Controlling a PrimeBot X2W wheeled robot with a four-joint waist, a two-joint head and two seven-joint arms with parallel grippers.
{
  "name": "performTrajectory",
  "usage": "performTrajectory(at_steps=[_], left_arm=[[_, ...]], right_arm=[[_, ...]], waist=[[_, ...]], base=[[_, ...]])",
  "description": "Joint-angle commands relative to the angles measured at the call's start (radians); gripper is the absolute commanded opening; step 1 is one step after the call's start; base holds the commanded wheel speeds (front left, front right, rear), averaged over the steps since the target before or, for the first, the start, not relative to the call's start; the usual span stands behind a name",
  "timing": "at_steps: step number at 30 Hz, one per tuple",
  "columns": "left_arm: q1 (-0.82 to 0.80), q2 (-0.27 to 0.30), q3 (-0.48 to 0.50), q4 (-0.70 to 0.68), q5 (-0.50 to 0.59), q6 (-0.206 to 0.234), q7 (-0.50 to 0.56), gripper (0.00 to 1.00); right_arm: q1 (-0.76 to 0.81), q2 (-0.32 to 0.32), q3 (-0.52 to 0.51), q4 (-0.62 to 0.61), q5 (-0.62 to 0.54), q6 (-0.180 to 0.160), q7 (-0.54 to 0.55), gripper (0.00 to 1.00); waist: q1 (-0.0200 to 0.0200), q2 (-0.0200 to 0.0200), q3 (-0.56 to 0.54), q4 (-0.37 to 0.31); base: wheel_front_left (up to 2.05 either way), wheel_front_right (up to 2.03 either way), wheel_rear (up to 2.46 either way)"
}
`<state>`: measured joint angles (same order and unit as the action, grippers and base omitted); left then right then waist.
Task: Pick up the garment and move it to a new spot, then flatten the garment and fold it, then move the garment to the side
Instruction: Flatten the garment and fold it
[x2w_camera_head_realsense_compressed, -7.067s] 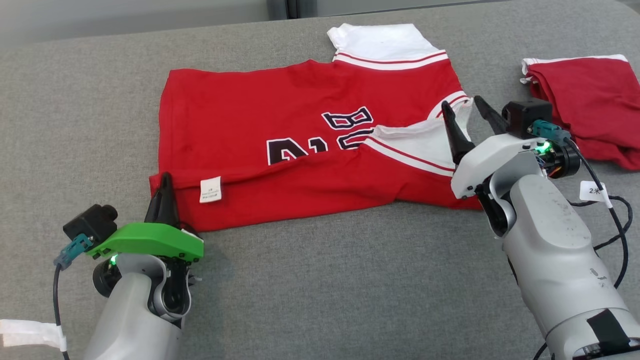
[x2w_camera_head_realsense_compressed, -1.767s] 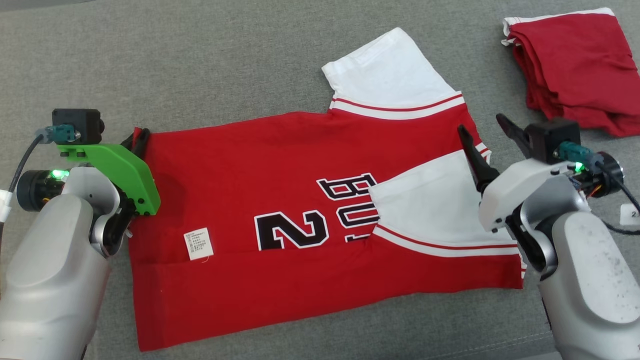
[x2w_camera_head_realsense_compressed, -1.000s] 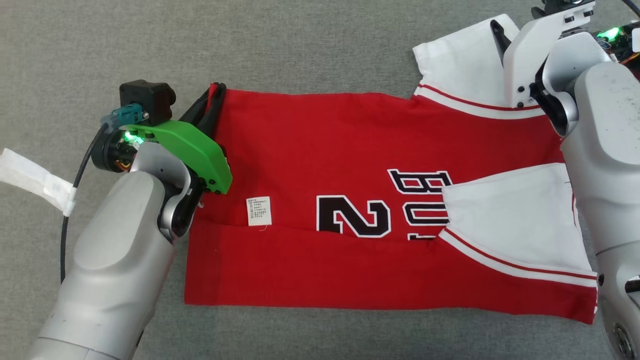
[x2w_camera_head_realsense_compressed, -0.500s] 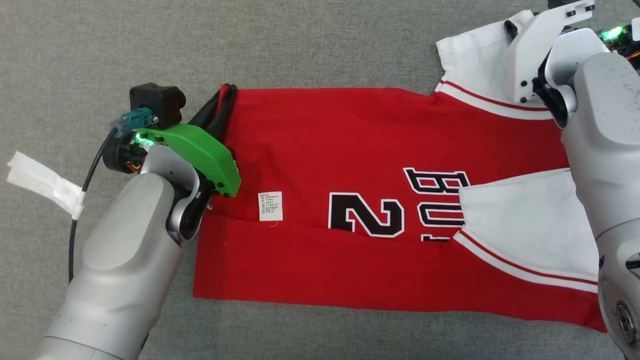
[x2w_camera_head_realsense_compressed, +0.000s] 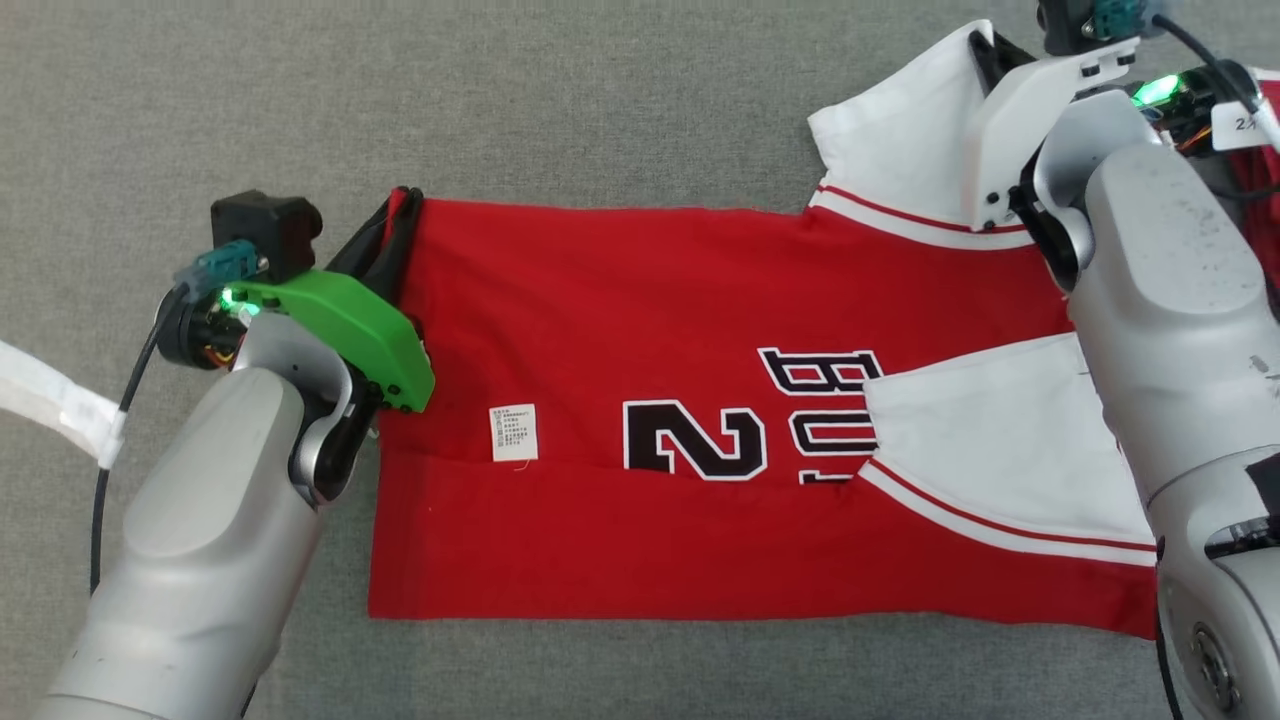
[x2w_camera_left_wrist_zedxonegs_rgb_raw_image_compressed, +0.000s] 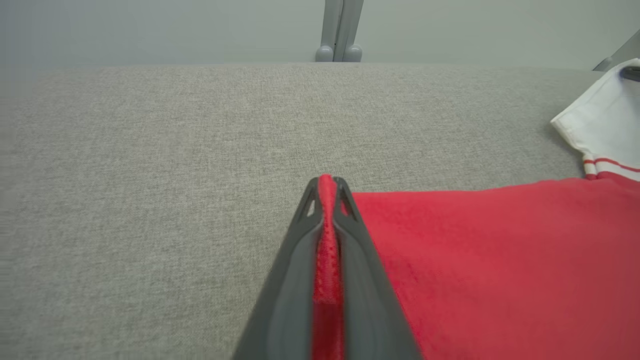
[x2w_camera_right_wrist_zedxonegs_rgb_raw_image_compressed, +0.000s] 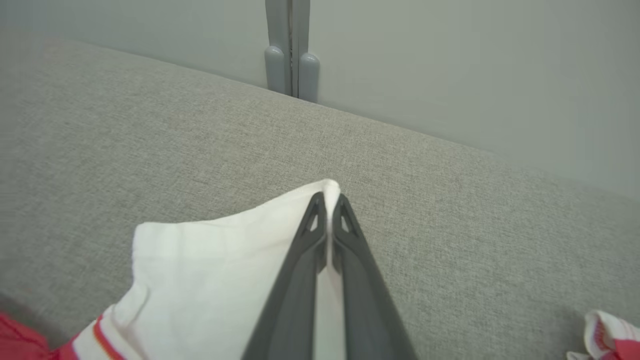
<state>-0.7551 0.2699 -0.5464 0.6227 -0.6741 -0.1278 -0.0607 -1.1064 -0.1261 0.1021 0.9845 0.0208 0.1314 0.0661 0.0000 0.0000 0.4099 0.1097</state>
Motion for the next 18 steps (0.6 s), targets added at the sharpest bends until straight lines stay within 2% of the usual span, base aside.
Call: performTrajectory(at_steps=[1,9,14,18], left_arm=[[0.032,0.018,0.005,-0.001,-0.001,-0.003,-0.013,0.00],[0.173,0.072,0.014,-0.066,0.000,0.035,-0.068,0.00],[0.282,0.107,0.015,-0.148,0.000,0.073,-0.087,0.00],[0.351,0.130,0.018,-0.219,0.000,0.103,-0.093,0.00]], right_arm=[[0.033,0.001,0.012,-0.005,0.016,-0.002,-0.023,0.00],[0.205,-0.013,0.096,-0.110,0.125,-0.002,-0.122,0.00],[0.379,-0.042,0.114,-0.259,0.192,-0.002,-0.124,0.00],[0.531,-0.055,0.079,-0.412,0.220,-0.002,-0.101,0.00]], waist=[[0.0000,0.0000,-0.045,-0.030],[0.0000,0.0000,-0.145,-0.081],[0.0000,0.0000,-0.199,-0.106],[0.0000,0.0000,-0.227,-0.118]], base=[[0.00,0.00,0.00],[0.00,0.00,0.00],[0.00,0.00,0.00],[0.00,0.00,0.00]])
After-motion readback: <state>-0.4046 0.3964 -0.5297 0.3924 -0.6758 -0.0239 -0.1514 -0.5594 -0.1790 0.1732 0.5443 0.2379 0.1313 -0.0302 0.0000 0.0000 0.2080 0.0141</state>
